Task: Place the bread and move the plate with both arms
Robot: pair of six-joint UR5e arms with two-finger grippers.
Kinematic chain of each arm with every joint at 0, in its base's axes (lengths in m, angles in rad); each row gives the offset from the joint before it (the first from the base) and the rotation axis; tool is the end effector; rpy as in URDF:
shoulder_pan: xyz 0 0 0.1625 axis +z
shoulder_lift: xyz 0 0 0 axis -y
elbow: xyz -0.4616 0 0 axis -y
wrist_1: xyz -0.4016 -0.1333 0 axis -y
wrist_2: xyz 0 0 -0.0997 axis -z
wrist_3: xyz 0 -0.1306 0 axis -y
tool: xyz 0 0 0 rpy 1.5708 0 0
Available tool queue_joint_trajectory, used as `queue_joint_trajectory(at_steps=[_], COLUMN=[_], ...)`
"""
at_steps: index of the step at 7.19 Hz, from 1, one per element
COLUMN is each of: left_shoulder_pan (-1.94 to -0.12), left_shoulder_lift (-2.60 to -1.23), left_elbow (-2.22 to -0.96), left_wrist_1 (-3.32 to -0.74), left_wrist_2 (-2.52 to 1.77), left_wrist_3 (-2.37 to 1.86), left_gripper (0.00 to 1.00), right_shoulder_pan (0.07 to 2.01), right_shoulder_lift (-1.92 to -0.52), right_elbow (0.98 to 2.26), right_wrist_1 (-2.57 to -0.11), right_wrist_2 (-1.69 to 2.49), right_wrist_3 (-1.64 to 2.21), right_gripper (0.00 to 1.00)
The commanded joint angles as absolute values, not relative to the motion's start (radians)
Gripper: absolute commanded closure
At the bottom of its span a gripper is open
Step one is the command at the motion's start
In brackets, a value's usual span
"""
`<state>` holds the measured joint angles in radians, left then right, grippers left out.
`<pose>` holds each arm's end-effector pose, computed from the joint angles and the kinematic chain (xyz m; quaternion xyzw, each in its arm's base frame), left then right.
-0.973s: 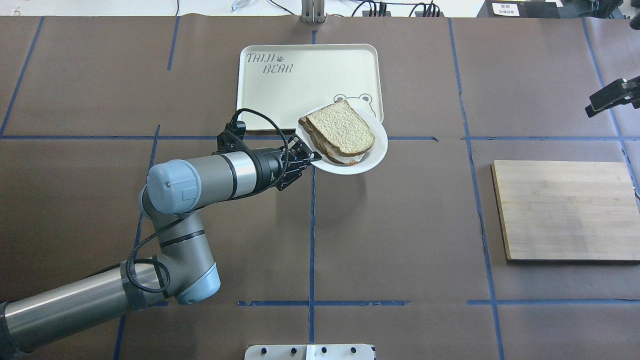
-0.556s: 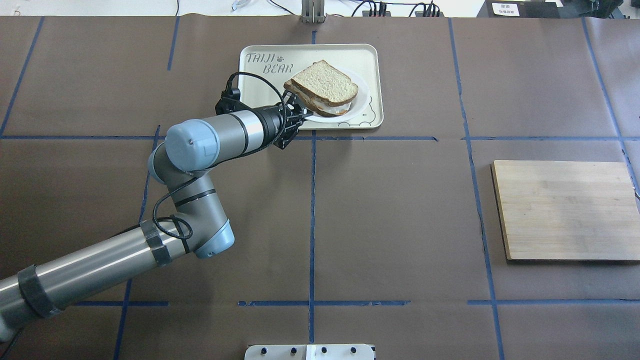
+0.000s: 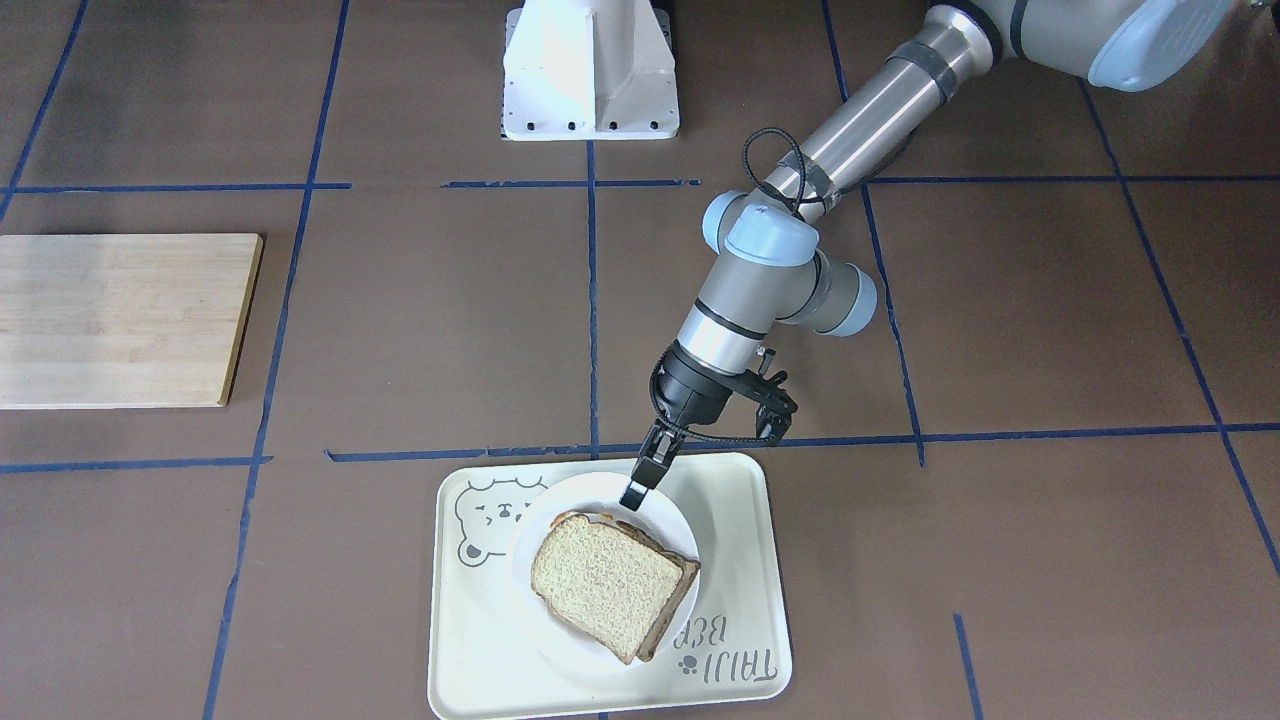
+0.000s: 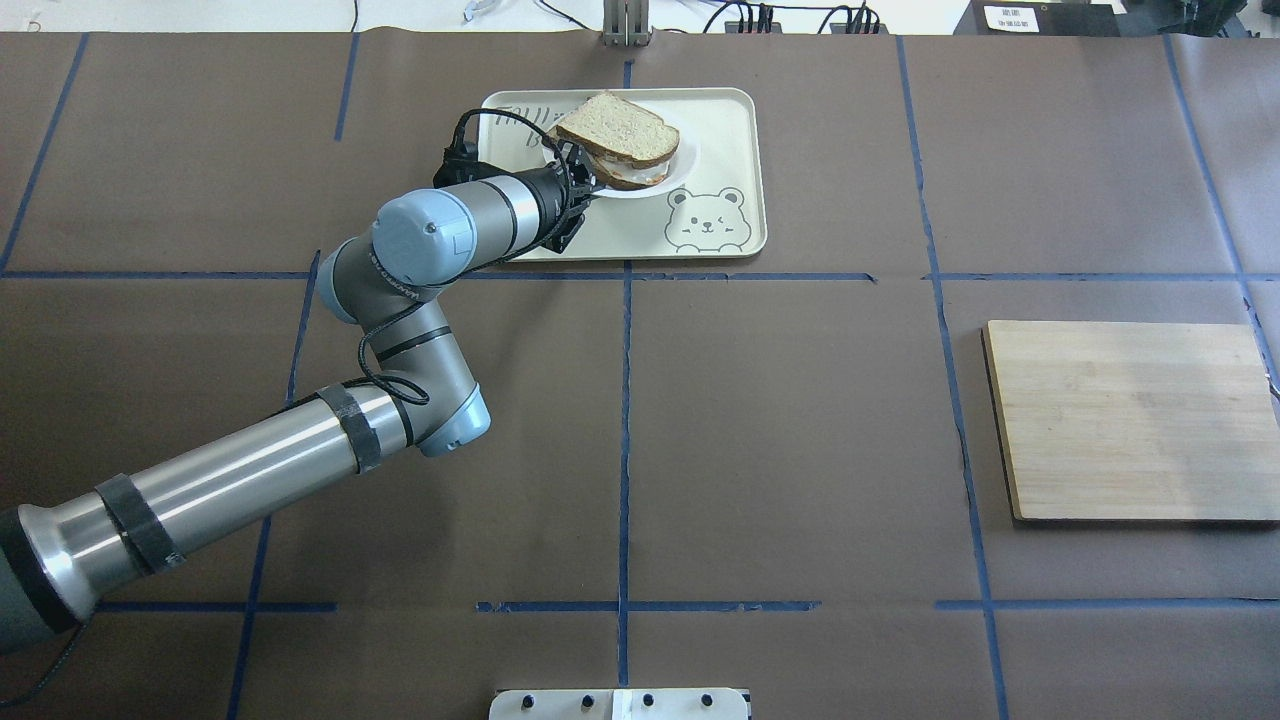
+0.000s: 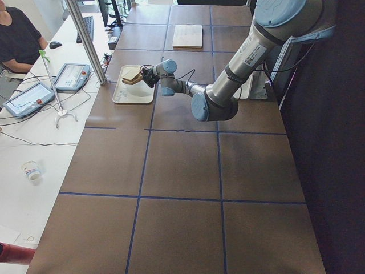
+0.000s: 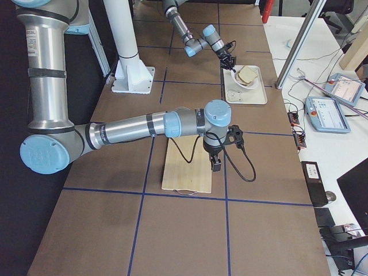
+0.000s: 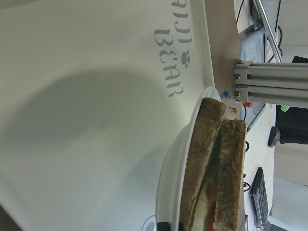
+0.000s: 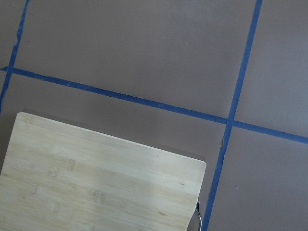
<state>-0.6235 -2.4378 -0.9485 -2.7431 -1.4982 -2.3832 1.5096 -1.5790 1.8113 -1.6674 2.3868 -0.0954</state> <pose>0.6356 -0.6330 0.2853 -0.0339 0.6500 -0.5170 0.5560 0.0076 -0.4993 0.6068 0.0690 -0.3947 -0.0984 0.9109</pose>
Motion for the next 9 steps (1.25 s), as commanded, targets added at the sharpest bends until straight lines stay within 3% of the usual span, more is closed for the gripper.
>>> queue_joint_trajectory(at_steps=[1, 2, 3, 4, 5, 9], left_shoulder_pan=[-0.623, -0.623, -0.623, -0.632, -0.647, -0.759], left_shoulder_lift=[-2.462, -2.462, -2.456, -2.45, -2.427, -2.185], left_elbow=[-0.893, -0.893, -0.894, -0.902, -0.931, -1.462], left_wrist_1=[-2.744, -2.744, -2.744, -2.744, -2.737, -2.224], left_wrist_2=[-1.496, -1.497, -1.497, -1.505, -1.556, -1.848], left_wrist_3=[-2.384, -2.382, -2.376, -2.369, -2.309, -1.969], left_gripper=[0.99, 0.89, 0.17, 0.0, 0.0, 0.0], right_shoulder_pan=[1.511, 1.511, 1.511, 1.512, 1.511, 1.513], right_shoulder_lift=[-1.58, -1.58, -1.577, -1.575, -1.575, -1.574], right_elbow=[1.81, 1.81, 1.81, 1.81, 1.81, 1.795], right_wrist_1=[-1.667, -1.666, -1.666, -1.666, -1.666, -1.666], right_wrist_2=[2.387, 2.387, 2.385, 2.385, 2.384, 2.382], right_wrist_3=[-0.098, -0.098, -0.097, -0.098, -0.098, -0.084], right_gripper=[0.0, 0.0, 0.0, 0.0, 0.0, 0.0])
